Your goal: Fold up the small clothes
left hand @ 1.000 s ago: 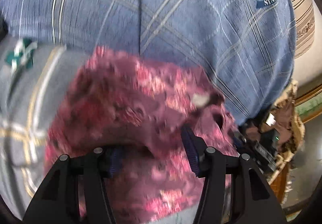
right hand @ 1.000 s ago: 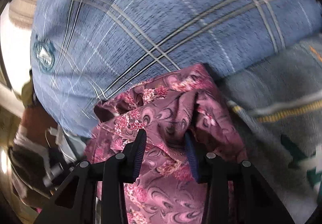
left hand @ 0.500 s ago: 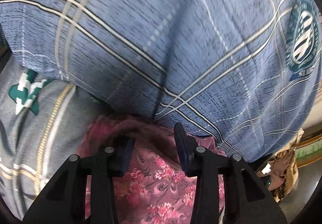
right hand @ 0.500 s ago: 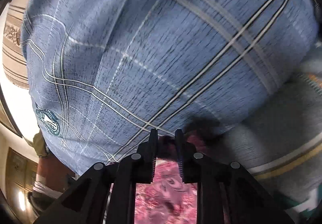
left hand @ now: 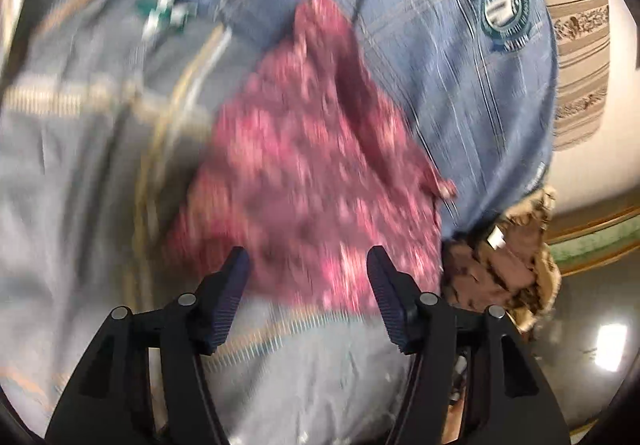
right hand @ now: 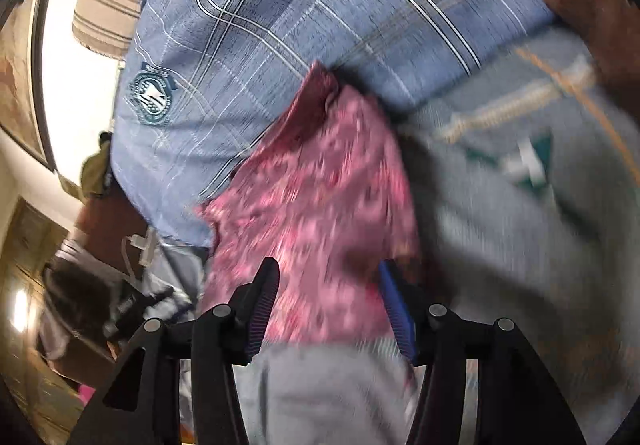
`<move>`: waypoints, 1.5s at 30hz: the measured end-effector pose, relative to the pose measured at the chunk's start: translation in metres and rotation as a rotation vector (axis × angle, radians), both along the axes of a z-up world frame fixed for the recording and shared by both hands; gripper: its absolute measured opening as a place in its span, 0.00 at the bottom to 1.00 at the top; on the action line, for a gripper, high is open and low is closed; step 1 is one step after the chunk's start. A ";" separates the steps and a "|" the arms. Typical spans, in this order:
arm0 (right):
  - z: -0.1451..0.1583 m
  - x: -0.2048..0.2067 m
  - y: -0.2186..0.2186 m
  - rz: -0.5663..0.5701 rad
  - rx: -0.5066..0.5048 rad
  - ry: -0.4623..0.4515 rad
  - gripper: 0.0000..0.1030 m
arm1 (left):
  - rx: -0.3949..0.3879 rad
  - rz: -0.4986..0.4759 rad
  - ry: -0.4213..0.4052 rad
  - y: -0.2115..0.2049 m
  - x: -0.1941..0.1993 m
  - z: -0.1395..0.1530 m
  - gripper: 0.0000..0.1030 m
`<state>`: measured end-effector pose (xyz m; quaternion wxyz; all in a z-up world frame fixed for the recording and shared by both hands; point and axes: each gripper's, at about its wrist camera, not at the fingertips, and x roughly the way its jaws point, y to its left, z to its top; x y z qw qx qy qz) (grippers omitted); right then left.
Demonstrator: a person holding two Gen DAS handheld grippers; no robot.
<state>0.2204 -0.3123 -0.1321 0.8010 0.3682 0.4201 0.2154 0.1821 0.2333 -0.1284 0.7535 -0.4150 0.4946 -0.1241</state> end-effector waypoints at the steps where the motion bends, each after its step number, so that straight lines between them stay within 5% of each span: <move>1: -0.003 -0.007 0.006 -0.003 0.033 0.011 0.56 | -0.025 0.001 0.003 -0.005 -0.009 -0.007 0.58; 7: -0.026 -0.005 0.016 -0.061 0.054 0.163 0.58 | -0.080 0.103 0.112 -0.026 0.013 -0.035 0.59; 12: -0.031 0.002 0.025 -0.143 0.095 0.100 0.58 | -0.143 0.204 0.103 -0.014 0.022 -0.042 0.58; 13: -0.031 0.006 0.027 -0.158 0.088 0.095 0.55 | -0.126 0.214 0.102 -0.015 0.025 -0.040 0.57; 14: -0.030 0.009 0.028 -0.175 0.068 0.099 0.52 | -0.105 0.220 0.098 -0.018 0.026 -0.038 0.37; 15: -0.029 0.013 0.030 -0.162 0.068 0.100 0.27 | -0.085 0.217 0.091 -0.020 0.026 -0.034 0.14; 16: -0.027 0.016 0.031 -0.144 0.073 0.096 0.06 | -0.070 0.215 0.087 -0.023 0.026 -0.030 0.09; 21: 0.012 0.000 0.020 -0.112 0.073 -0.039 0.04 | -0.011 0.215 0.008 -0.023 -0.003 -0.005 0.05; 26: -0.019 0.001 0.013 -0.110 -0.002 0.069 0.04 | 0.075 0.211 0.096 -0.025 -0.007 -0.030 0.05; 30: -0.022 -0.005 0.012 -0.091 -0.073 0.100 0.11 | 0.117 0.102 0.056 -0.019 -0.023 -0.021 0.06; 34: 0.033 -0.015 -0.005 -0.162 -0.221 -0.055 0.16 | 0.241 -0.014 -0.102 -0.013 -0.031 0.026 0.08; 35: 0.051 -0.006 -0.009 -0.175 -0.247 -0.124 0.21 | 0.282 -0.039 -0.141 -0.012 -0.019 0.040 0.18; 37: 0.066 0.018 -0.006 -0.152 -0.254 -0.171 0.53 | 0.347 -0.047 -0.169 -0.015 0.007 0.055 0.40; 39: 0.071 0.057 0.007 -0.095 -0.244 -0.190 0.62 | 0.395 -0.047 -0.177 -0.019 0.047 0.060 0.48; 45: 0.042 0.174 0.054 -0.046 -0.457 -0.069 0.62 | 0.441 -0.070 -0.056 -0.036 0.132 0.026 0.48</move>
